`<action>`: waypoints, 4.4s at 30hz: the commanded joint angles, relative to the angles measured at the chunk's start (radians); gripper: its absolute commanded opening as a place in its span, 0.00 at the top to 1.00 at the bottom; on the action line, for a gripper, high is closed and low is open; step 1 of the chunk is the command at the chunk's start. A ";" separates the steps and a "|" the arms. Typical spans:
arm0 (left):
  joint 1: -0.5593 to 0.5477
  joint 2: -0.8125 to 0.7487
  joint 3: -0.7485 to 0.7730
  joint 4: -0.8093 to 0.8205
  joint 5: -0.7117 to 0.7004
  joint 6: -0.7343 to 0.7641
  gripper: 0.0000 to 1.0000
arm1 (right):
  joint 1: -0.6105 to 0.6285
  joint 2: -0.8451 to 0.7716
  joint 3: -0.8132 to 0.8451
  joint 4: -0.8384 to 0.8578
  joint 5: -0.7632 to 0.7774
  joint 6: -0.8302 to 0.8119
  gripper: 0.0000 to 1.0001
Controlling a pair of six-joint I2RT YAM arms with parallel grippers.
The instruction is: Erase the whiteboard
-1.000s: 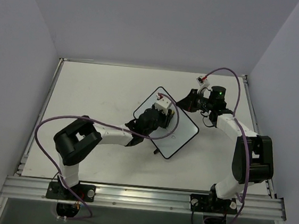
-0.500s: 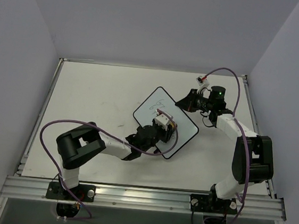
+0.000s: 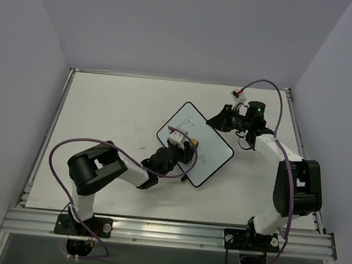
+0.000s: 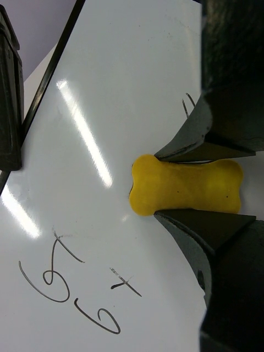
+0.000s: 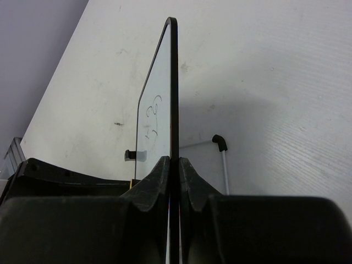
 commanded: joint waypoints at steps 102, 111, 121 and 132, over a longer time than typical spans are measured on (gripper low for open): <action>0.200 0.036 0.250 -0.523 0.016 -0.020 0.98 | 0.063 -0.020 0.029 -0.046 -0.062 -0.042 1.00; 0.277 0.044 0.210 -0.519 0.026 -0.028 0.98 | 0.065 -0.027 0.022 -0.043 -0.060 -0.043 1.00; 0.208 0.014 0.143 -0.379 0.039 0.006 0.98 | 0.066 -0.030 0.019 -0.043 -0.059 -0.045 1.00; 0.082 0.014 0.192 -0.382 0.145 0.009 0.98 | 0.065 -0.030 0.018 -0.043 -0.059 -0.046 1.00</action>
